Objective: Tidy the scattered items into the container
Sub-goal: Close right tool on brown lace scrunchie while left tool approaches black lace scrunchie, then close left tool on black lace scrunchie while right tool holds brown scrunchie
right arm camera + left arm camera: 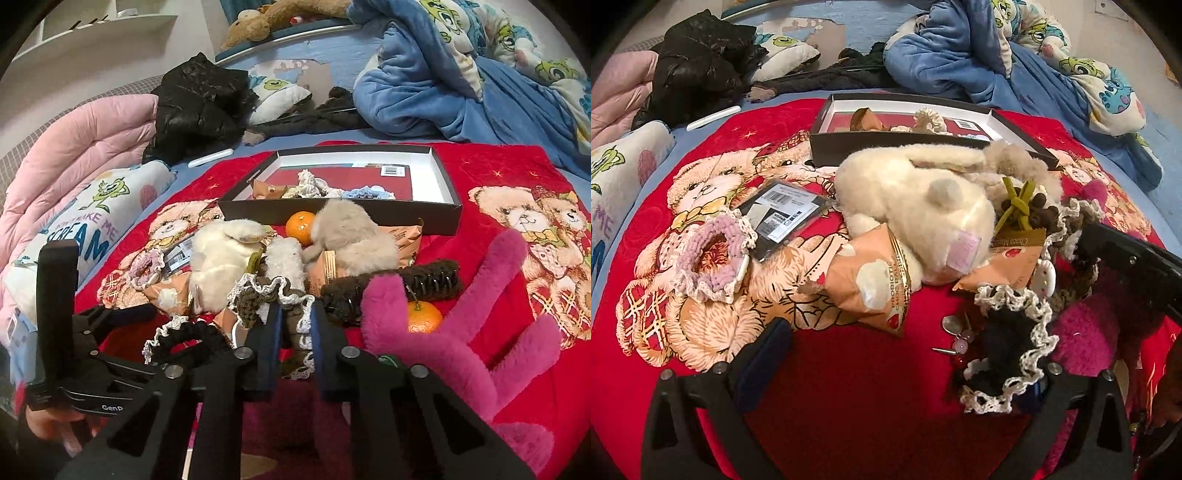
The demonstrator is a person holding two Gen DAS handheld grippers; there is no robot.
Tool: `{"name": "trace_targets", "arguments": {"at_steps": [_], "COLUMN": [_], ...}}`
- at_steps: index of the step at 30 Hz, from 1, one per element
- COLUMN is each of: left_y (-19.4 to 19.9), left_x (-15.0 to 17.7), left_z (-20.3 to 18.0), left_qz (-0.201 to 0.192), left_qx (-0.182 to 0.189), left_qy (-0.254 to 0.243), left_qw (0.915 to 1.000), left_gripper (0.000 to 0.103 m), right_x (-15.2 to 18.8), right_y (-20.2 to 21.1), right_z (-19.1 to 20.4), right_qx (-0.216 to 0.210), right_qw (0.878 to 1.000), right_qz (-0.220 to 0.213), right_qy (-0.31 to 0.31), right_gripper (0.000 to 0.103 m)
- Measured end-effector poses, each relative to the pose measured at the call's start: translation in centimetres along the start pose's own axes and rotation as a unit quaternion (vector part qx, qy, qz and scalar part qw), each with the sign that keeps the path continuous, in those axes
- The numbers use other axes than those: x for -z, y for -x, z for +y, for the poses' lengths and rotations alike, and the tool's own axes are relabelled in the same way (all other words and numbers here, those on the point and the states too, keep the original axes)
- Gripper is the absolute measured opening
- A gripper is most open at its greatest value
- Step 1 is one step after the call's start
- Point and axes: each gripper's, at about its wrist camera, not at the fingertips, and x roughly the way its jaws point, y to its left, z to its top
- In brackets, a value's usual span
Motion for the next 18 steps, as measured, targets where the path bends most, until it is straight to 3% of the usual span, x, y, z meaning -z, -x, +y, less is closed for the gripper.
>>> {"name": "trace_targets", "arguments": {"at_steps": [3, 6, 8, 9, 10, 11, 18], "left_y": [0.2, 0.8, 1.2, 1.4, 1.6, 1.7, 3.4], "left_x": [0.0, 0.0, 0.1, 0.1, 0.1, 0.1, 0.2], "left_z": [-0.1, -0.3, -0.3, -0.2, -0.1, 0.1, 0.0], "left_qz": [-0.005, -0.015, -0.021, -0.023, -0.026, -0.028, -0.055], "left_qx": [0.005, 0.011, 0.021, 0.024, 0.019, 0.012, 0.019], "left_qy": [-0.002, -0.006, -0.004, 0.000, 0.002, 0.005, 0.003], "left_qw": [1.0000, 0.9998, 0.9996, 0.9994, 0.9995, 0.9995, 0.9983], "left_gripper": [0.099, 0.080, 0.057, 0.050, 0.035, 0.030, 0.027], "right_x": [0.0, -0.1, -0.1, -0.2, -0.3, -0.4, -1.3], "right_y": [0.1, 0.3, 0.7, 0.9, 1.1, 1.4, 3.9], "right_z": [0.1, 0.3, 0.3, 0.3, 0.3, 0.3, 0.3], "right_qx": [0.000, -0.003, -0.014, -0.018, -0.021, -0.022, -0.020], "right_qw": [1.000, 1.000, 1.000, 1.000, 1.000, 0.999, 0.997], "right_qz": [-0.004, -0.007, -0.013, -0.015, -0.020, -0.025, -0.075], "right_qy": [0.000, -0.001, -0.005, -0.007, -0.009, -0.012, -0.025], "right_gripper": [0.013, 0.012, 0.012, 0.012, 0.012, 0.012, 0.012]}}
